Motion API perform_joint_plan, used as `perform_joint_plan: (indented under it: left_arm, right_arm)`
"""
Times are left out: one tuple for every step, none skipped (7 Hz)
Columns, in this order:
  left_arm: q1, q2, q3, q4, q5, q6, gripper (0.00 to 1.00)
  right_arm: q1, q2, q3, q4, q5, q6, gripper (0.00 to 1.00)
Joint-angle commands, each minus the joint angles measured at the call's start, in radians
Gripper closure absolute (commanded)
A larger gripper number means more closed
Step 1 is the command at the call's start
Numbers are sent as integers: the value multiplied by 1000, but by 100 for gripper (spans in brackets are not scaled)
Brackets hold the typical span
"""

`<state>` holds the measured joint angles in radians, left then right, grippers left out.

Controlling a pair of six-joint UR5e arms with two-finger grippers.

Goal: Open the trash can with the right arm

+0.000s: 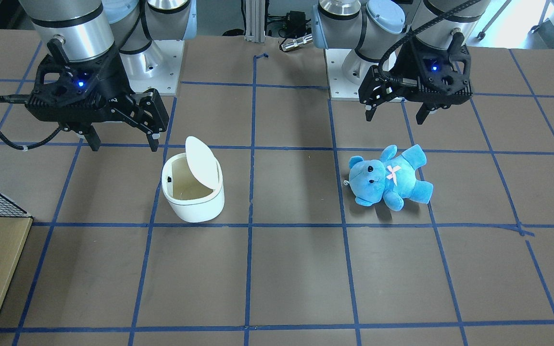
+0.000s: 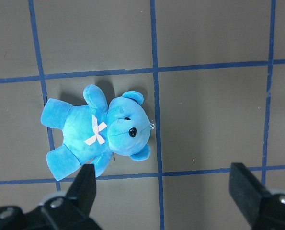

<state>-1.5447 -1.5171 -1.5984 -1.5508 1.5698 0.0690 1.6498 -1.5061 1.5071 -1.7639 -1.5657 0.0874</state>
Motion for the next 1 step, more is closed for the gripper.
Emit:
perform_joint_plan:
  left_arm:
    - [0,0,0,0,-1,0,0]
  right_arm:
    - [2,0,4,3,-1,0,0]
